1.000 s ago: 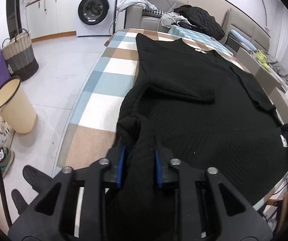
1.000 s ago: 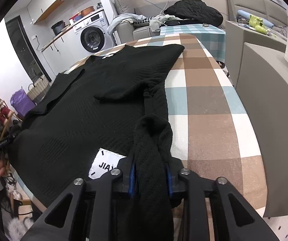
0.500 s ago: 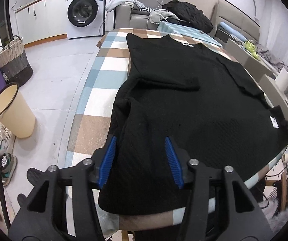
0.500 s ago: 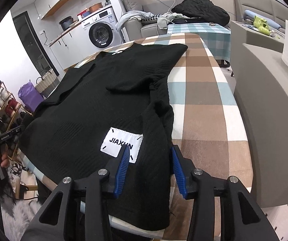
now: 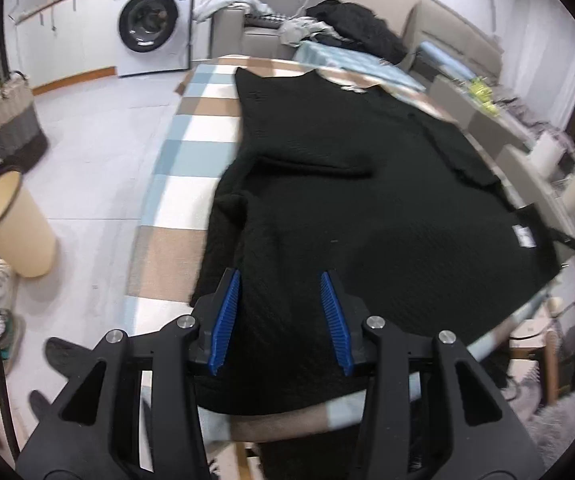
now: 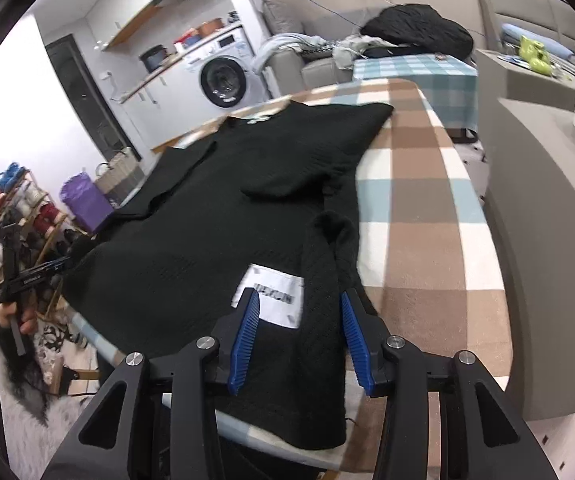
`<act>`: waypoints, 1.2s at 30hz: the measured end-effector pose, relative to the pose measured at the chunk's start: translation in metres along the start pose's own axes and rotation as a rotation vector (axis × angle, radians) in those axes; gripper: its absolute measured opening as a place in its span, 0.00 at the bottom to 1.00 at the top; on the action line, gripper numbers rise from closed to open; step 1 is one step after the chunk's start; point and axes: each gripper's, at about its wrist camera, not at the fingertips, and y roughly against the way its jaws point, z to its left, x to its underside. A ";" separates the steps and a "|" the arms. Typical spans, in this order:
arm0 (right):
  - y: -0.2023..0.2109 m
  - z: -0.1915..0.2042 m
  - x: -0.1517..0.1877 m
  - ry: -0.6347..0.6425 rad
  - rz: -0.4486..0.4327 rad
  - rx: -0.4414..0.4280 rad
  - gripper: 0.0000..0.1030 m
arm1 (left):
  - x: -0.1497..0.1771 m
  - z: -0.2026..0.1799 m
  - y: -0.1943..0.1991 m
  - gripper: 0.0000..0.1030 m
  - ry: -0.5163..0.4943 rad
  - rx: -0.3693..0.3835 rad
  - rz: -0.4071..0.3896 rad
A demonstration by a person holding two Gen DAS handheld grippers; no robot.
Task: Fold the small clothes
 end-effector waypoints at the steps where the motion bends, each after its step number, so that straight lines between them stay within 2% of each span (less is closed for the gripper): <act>1: 0.001 0.002 0.000 0.009 -0.003 -0.022 0.42 | 0.000 0.000 0.000 0.37 0.005 0.014 -0.003; 3: -0.002 0.004 0.000 0.017 -0.003 -0.037 0.42 | -0.001 -0.002 -0.001 0.37 0.014 0.046 -0.004; 6: -0.010 0.003 0.000 0.022 0.008 0.033 0.42 | -0.002 -0.002 -0.006 0.38 0.044 0.029 0.003; 9: -0.018 -0.005 -0.002 0.009 0.015 -0.007 0.42 | -0.005 0.001 -0.012 0.38 0.064 0.043 0.000; 12: -0.031 -0.016 -0.007 -0.048 0.020 -0.053 0.42 | -0.007 0.003 -0.022 0.36 0.078 0.008 0.011; 13: -0.037 -0.018 -0.009 -0.058 0.021 -0.068 0.38 | -0.009 0.004 -0.027 0.30 0.080 -0.002 0.005; 14: -0.041 -0.020 -0.011 -0.062 0.015 -0.059 0.33 | -0.010 0.003 -0.028 0.12 0.079 -0.020 -0.006; 15: -0.044 -0.020 -0.013 -0.063 0.016 -0.053 0.19 | -0.010 0.003 -0.029 0.07 0.076 -0.040 -0.014; 16: -0.048 -0.020 -0.015 -0.061 0.015 -0.040 0.09 | -0.011 0.004 -0.028 0.05 0.076 -0.051 -0.031; 17: -0.049 -0.019 -0.017 -0.056 0.011 -0.030 0.09 | -0.012 0.005 -0.023 0.03 0.087 -0.048 -0.065; 22: -0.013 -0.004 -0.031 -0.006 -0.177 0.002 0.07 | -0.026 0.018 0.013 0.03 0.163 0.023 -0.228; 24: -0.003 -0.001 -0.044 -0.010 -0.243 0.014 0.07 | -0.038 0.019 0.020 0.03 0.164 0.009 -0.276; 26: -0.001 0.000 -0.055 -0.024 -0.273 0.018 0.07 | -0.052 0.020 0.019 0.03 0.157 -0.001 -0.301; 30: -0.020 -0.002 -0.088 -0.059 -0.288 0.055 0.07 | -0.083 0.023 -0.006 0.03 0.152 -0.038 -0.292; 36: -0.084 -0.017 -0.112 -0.133 -0.174 0.148 0.08 | -0.102 0.029 -0.069 0.03 0.156 -0.108 -0.195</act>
